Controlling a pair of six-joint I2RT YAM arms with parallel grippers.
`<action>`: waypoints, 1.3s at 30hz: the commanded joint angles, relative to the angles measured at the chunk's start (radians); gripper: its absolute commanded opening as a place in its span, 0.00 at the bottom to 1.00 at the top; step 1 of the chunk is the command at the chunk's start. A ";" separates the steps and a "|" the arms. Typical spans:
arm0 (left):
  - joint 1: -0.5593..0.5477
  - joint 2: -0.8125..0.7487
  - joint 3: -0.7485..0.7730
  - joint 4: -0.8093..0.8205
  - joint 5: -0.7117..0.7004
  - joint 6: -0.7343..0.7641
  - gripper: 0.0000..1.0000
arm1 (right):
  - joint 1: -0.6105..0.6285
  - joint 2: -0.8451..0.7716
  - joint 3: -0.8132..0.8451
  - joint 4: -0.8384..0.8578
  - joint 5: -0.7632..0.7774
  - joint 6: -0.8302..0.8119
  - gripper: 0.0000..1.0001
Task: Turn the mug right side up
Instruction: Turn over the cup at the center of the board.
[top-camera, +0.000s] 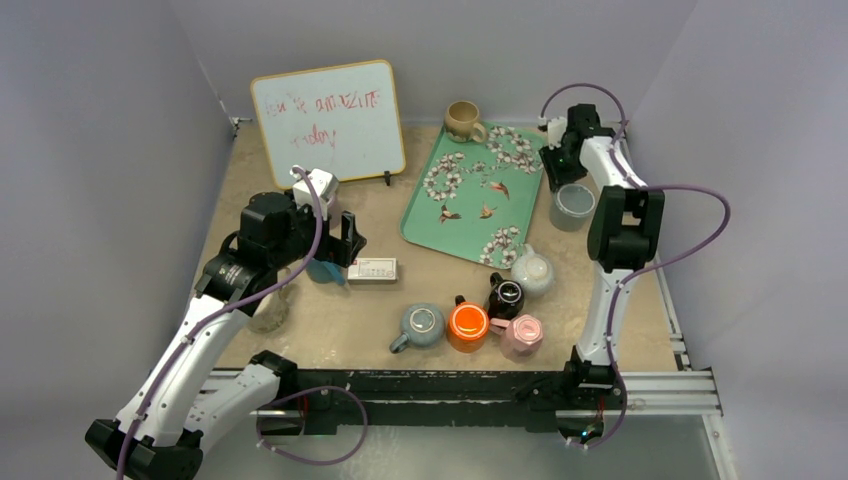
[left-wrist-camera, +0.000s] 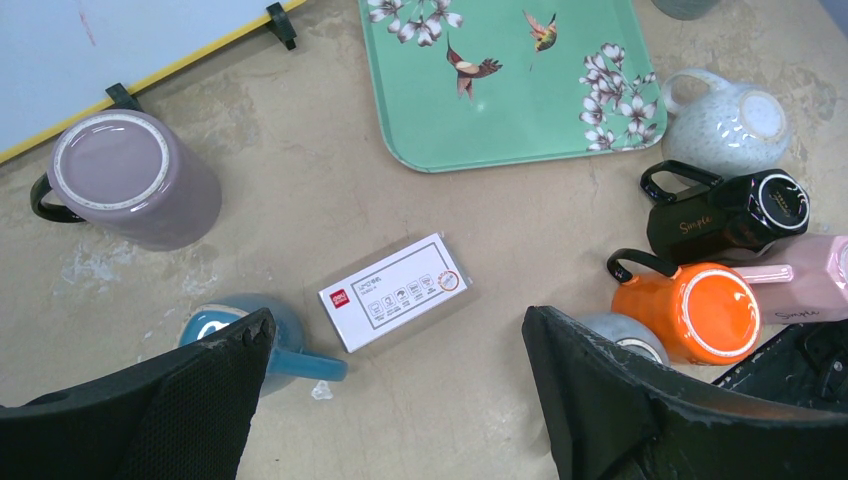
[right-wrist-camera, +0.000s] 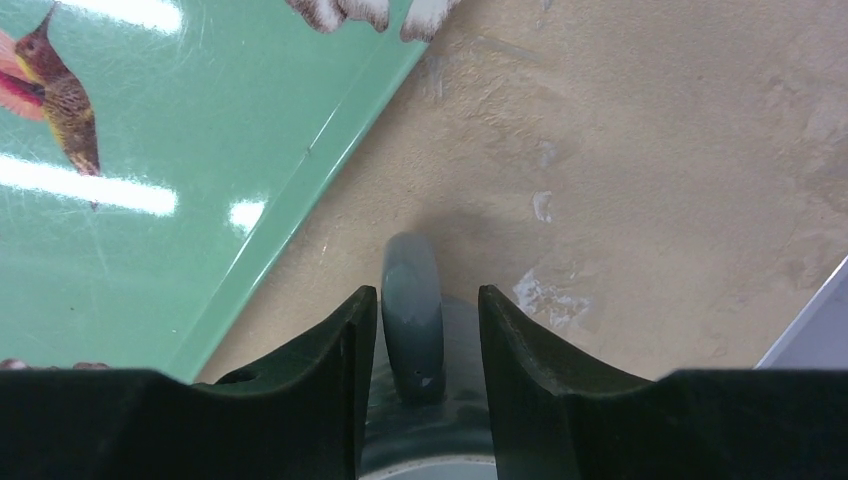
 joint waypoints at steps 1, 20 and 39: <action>0.003 -0.010 0.000 0.015 0.008 0.008 0.93 | 0.003 0.020 0.053 -0.093 0.031 -0.018 0.43; 0.003 -0.013 0.001 0.015 0.015 0.007 0.93 | 0.028 -0.120 -0.036 -0.023 0.007 -0.007 0.00; 0.004 0.015 -0.005 0.019 0.014 0.007 0.90 | 0.042 -0.304 -0.144 0.046 0.010 0.023 0.00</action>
